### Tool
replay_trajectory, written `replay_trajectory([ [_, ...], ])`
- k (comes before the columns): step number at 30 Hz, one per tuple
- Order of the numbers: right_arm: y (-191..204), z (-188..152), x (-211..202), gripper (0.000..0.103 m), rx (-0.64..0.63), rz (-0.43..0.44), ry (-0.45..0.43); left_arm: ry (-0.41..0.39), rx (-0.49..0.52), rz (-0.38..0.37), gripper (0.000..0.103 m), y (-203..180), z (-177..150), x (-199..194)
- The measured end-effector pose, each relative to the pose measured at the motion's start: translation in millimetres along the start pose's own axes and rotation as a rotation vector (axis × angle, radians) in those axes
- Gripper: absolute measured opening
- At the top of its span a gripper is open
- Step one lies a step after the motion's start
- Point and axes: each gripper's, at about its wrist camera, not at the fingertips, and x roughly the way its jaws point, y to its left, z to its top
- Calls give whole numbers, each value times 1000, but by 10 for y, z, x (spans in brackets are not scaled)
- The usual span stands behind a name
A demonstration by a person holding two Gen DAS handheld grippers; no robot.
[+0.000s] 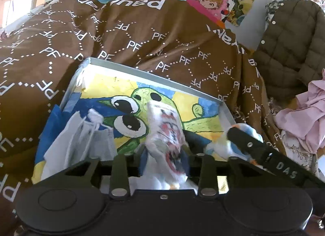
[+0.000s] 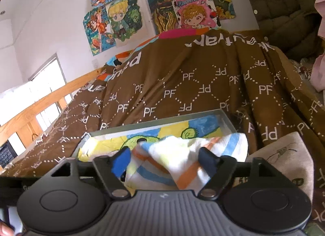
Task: Organize soft objects
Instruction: 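Lower the sock and white cloth into the grey tray and open both tools, then withdraw both tools from the tray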
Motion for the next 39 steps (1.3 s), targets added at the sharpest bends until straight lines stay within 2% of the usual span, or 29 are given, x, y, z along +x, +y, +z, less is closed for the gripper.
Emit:
replay_trajectory([
  [4, -28, 57, -107, 93, 13, 13, -16, -9, 1, 13, 58, -4, -23, -103],
  [10, -53, 138, -304, 101, 38, 32, -48, -33, 18, 20, 69, -67, -53, -336],
  [16, -32, 208, -622, 103, 31, 29, -93, -105, 50, 21, 82, -153, -118, -667],
  [23, 56, 196, -1083, 103, -21, 2, -135, -195, 55, 21, 87, -237, -178, -1115],
  [28, 174, 148, -1363, 103, -53, -14, -161, -253, 93, 27, 95, -326, -283, -1431],
  [32, 237, 61, -1597, 103, -33, -4, -172, -288, 116, 15, 98, -381, -399, -1679],
  [34, 261, 11, -1690, 103, -39, -16, -174, -307, 124, 13, 101, -403, -462, -1789],
  [39, 355, -167, -1975, 103, -56, -44, -178, -340, 137, 6, 102, -430, -644, -2044],
])
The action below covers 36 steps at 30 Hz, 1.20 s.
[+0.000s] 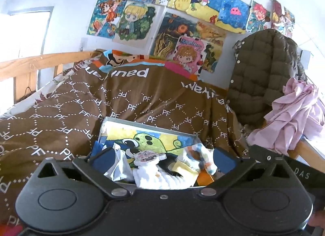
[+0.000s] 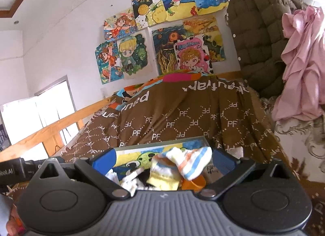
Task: Organize soft objects
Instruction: 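Withdraw both tools from the tray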
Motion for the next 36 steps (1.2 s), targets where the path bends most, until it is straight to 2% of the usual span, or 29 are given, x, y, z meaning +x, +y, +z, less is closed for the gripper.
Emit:
replay_trajectory([
  [11, 219, -278, -611, 103, -19, -22, 19, -61, 62, 33, 102, -45, -280, -632],
  [21, 317, -453, -933, 103, -30, -43, 26, -37, 65, 56, 102, 93, -571, -1019],
  [36, 427, -660, -1172, 103, -53, -67, 67, -1, 45, 98, 102, 274, -864, -1276],
])
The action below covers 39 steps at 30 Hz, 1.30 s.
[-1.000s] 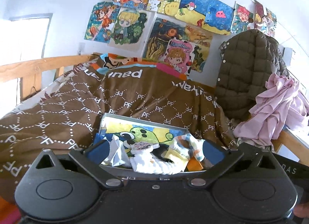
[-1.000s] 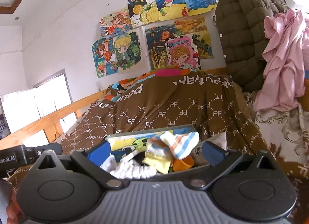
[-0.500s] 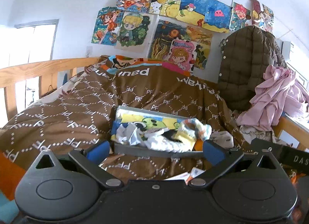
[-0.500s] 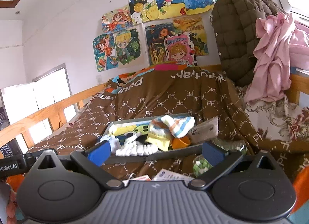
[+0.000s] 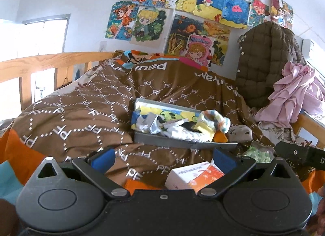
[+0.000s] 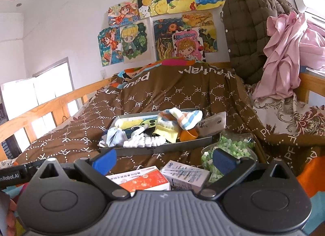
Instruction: Organize soft objects
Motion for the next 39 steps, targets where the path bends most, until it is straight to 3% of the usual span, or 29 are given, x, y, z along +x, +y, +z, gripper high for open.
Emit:
replay_trajectory([
  [8, 66, -76, -62, 103, -19, -14, 12, 40, -40, 12, 102, 59, -77, -46],
  [14, 54, -147, 46, 103, 9, -24, 105, 97, -12, 8, 102, -5, -170, 8],
  [24, 129, -242, 197, 103, -44, -41, 187, 150, 0, 47, 102, 13, -256, 129],
  [39, 169, -265, 217, 103, -74, -38, 209, 159, 47, 78, 102, -24, -295, 144],
])
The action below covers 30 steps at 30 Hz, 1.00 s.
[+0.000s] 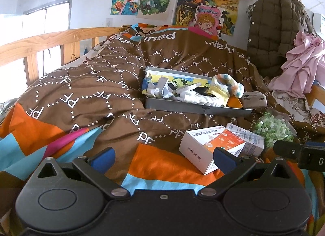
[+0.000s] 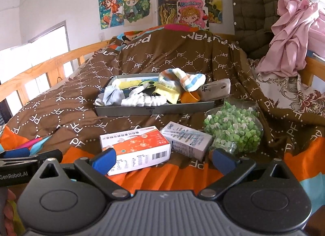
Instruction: Organize soft objects
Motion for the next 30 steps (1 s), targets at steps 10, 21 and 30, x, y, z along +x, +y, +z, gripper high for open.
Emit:
replay_trajectory([
  [10, 2, 0, 2, 103, -1, 0, 2, 1, 0, 0, 102, 1, -1, 4],
  [21, 6, -8, 7, 103, 0, 2, 5, 2, 2, 1, 102, -5, -1, 1],
  [30, -1, -32, 32, 103, 1, 2, 14, 2, 2, 2, 102, -15, 5, -1],
])
